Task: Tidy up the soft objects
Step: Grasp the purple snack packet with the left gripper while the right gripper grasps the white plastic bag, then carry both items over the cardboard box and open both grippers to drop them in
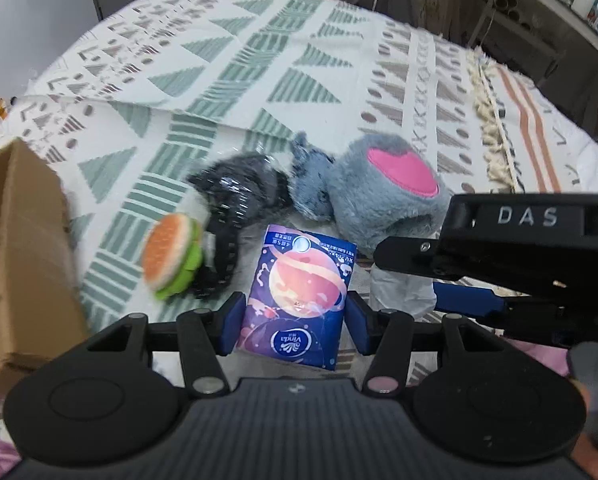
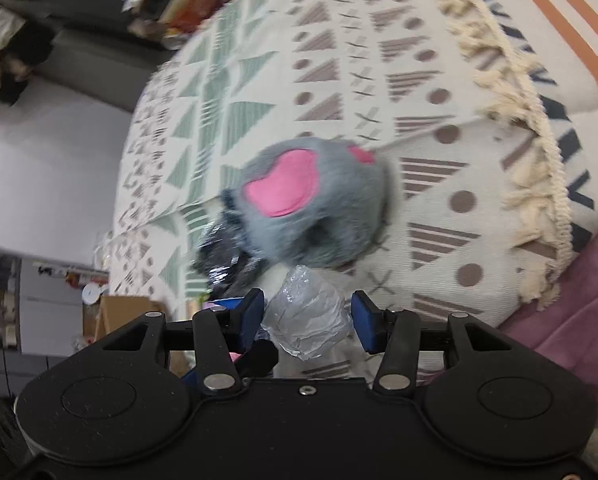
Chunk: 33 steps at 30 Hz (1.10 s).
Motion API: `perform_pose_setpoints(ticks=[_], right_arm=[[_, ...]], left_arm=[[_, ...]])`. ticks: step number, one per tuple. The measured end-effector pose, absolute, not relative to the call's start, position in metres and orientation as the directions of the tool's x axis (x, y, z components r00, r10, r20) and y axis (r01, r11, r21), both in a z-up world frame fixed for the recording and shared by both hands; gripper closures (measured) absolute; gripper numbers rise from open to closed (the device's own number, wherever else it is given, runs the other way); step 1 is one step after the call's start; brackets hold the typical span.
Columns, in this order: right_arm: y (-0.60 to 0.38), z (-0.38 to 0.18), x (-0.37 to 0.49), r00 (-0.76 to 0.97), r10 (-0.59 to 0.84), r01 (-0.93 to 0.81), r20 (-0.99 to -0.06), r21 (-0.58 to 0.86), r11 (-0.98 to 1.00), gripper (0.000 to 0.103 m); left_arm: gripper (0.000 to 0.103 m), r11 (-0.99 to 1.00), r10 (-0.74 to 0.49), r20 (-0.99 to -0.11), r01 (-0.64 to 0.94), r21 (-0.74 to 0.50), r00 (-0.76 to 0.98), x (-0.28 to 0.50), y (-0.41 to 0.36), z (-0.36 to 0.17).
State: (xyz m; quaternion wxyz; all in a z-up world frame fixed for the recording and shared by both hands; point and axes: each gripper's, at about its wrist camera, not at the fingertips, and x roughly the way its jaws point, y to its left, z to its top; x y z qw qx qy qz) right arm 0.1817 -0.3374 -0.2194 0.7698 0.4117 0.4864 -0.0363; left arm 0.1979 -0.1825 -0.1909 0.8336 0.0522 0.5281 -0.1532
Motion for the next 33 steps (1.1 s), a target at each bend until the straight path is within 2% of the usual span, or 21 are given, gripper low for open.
perform_pose_setpoints(ticks=[7, 20, 33], right_arm=[[-0.324, -0.193, 0.175, 0.611, 0.314, 0.350, -0.727, 0.604, 0.716, 0.056], [-0.290, -0.153, 0.169, 0.730, 0.343, 0.117, -0.591, 0.604, 0.789, 0.056], [-0.252, -0.120, 0.164, 0.790, 0.302, -0.011, -0.533, 0.481, 0.877, 0.056]], left_arm=[[0.050, 0.951, -0.233, -0.865, 0.288, -0.108, 0.445, 0.187, -0.152, -0.157], [0.050, 0.966, -0.246, -0.795, 0.206, -0.155, 0.555, 0.161, -0.076, -0.100], [0.050, 0.976, -0.209, -0.729, 0.097, -0.194, 0.652, 0.162, -0.002, -0.072]])
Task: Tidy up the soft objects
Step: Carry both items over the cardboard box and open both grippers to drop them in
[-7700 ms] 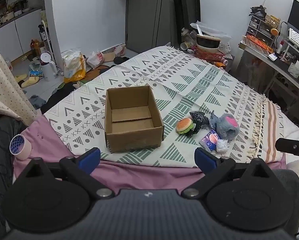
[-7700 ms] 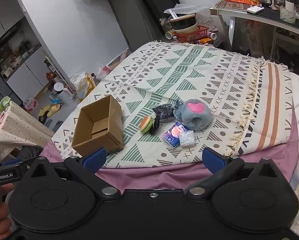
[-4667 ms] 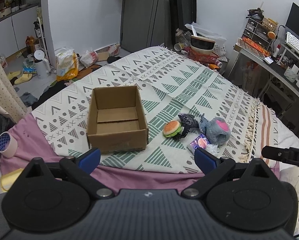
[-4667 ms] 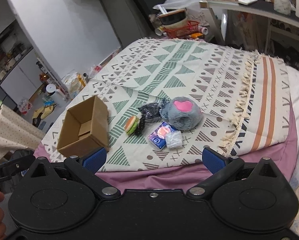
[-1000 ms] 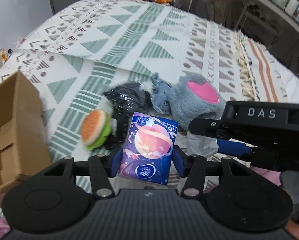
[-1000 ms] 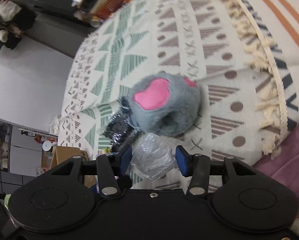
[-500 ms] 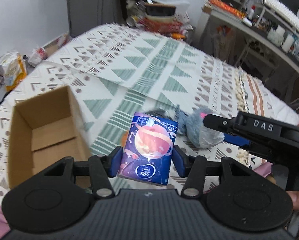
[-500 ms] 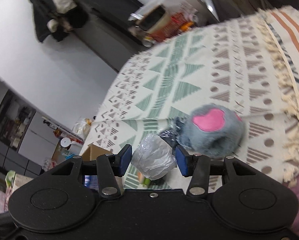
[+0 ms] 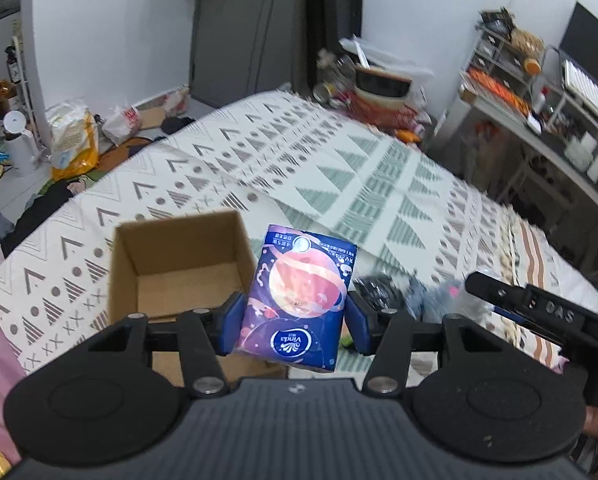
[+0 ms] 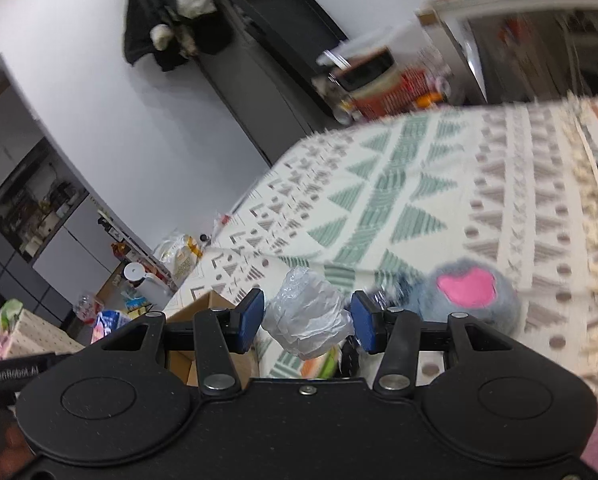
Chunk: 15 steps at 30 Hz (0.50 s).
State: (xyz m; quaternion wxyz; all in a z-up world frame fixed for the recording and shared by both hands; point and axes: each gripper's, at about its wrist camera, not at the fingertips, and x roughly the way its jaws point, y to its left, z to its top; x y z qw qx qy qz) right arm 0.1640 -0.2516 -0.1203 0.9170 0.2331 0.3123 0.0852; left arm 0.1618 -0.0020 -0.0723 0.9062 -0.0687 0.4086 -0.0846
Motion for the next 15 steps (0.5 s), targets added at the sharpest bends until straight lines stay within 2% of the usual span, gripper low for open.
perform_pose_setpoints(ticks=[8, 15], right_arm=[[-0.218, -0.107, 0.174, 0.813, 0.340, -0.121, -0.472, 0.434, 0.893, 0.056], [-0.178, -0.108, 0.193, 0.788, 0.390, -0.185, -0.476, 0.422, 0.888, 0.056]], left_arm=[[0.050, 0.966, -0.180, -0.691, -0.009, -0.260, 0.700, 0.167, 0.045, -0.086], [0.050, 0.953, -0.164, -0.737, -0.087, -0.290, 0.656, 0.176, 0.079, -0.122]])
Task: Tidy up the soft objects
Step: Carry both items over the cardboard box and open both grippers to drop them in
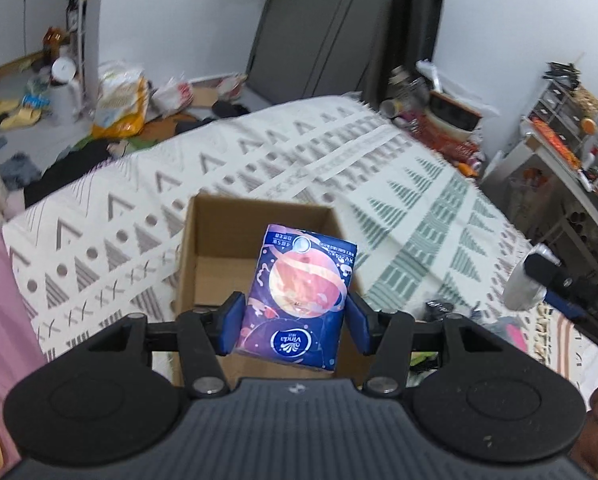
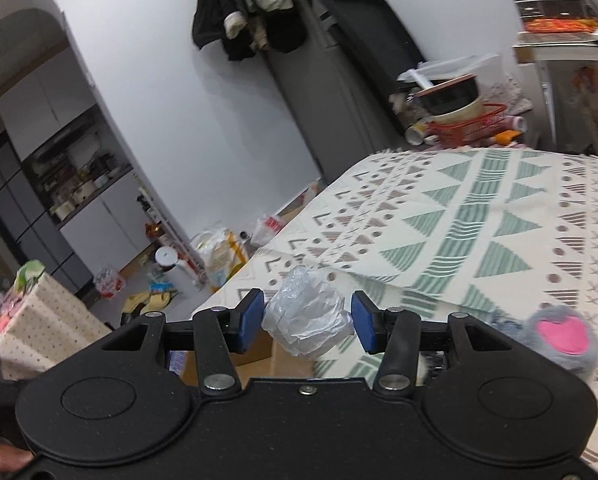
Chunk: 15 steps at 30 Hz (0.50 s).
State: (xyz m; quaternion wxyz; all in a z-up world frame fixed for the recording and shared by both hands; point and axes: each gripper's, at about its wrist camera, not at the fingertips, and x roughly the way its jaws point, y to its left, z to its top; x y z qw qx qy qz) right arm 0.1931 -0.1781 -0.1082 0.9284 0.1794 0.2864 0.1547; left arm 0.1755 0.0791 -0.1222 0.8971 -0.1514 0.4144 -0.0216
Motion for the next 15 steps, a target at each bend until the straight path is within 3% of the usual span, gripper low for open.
perform_pose_setpoints(ticks=[7, 15], right_arm=[[-0.130, -0.116, 0.201, 0.735, 0.416, -0.245, -0.535, 0.363, 0.899, 0.056], [-0.082, -0.129, 0.207, 0.658, 0.439, -0.299, -0.612, 0.323, 0.898, 0.055]], left_arm=[[0.050, 0.958, -0.111, -0.790, -0.146, -0.245, 0.603, 0.186, 0.100, -0.157], [0.050, 0.961, -0.135, -0.811, -0.125, -0.248, 0.569, 0.192, 0.100, -0.174]])
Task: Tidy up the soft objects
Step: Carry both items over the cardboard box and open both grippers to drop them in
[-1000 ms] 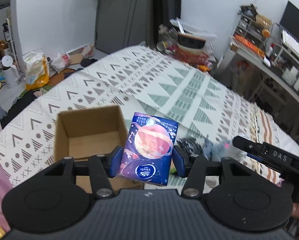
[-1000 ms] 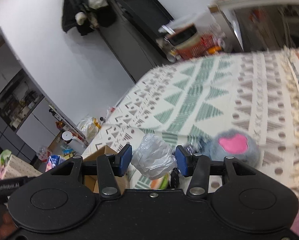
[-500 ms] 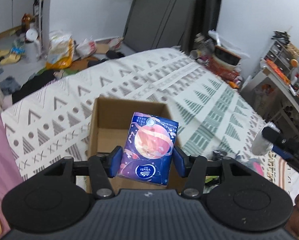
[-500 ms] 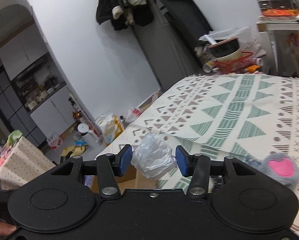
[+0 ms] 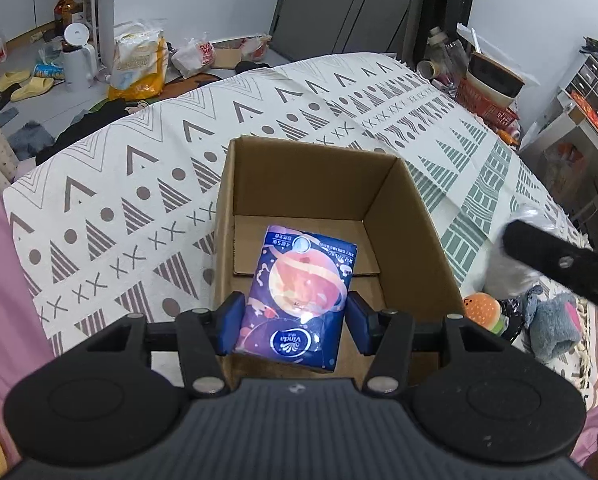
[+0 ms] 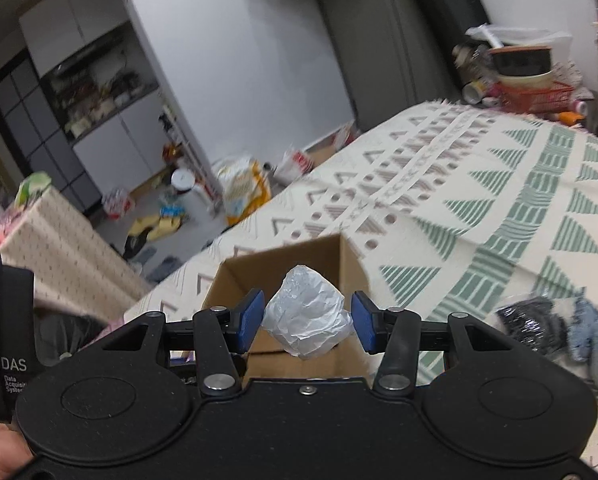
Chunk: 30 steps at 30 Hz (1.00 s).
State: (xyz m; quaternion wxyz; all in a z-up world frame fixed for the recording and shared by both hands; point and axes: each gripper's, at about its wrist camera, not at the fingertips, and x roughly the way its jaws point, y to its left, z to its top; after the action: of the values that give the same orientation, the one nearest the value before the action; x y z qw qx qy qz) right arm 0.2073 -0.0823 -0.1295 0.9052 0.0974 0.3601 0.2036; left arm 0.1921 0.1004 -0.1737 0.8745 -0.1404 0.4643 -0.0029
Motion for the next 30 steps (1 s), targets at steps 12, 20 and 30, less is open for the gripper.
perform_pose_setpoints(ticks=[12, 20, 30], right_arm=[[-0.064, -0.143, 0.212, 0.596, 0.442, -0.287, -0.670, 0.336, 0.897, 0.055], [-0.070, -0.142, 0.216, 0.559, 0.483, -0.287, -0.674, 0.389, 0.875, 0.050], [-0.102, -0.128, 0.213, 0.603, 0.455, -0.196, -0.656, 0.430, 0.881, 0.023]], left_arm=[[0.045, 0.952, -0.137, -0.820, -0.155, -0.264, 0.556, 0.191, 0.105, -0.173], [0.036, 0.961, -0.107, -0.814, -0.151, -0.233, 0.571, 0.182, 0.093, -0.164], [0.025, 0.970, -0.002, -0.790, -0.192, -0.151, 0.613, 0.180, 0.090, -0.145]])
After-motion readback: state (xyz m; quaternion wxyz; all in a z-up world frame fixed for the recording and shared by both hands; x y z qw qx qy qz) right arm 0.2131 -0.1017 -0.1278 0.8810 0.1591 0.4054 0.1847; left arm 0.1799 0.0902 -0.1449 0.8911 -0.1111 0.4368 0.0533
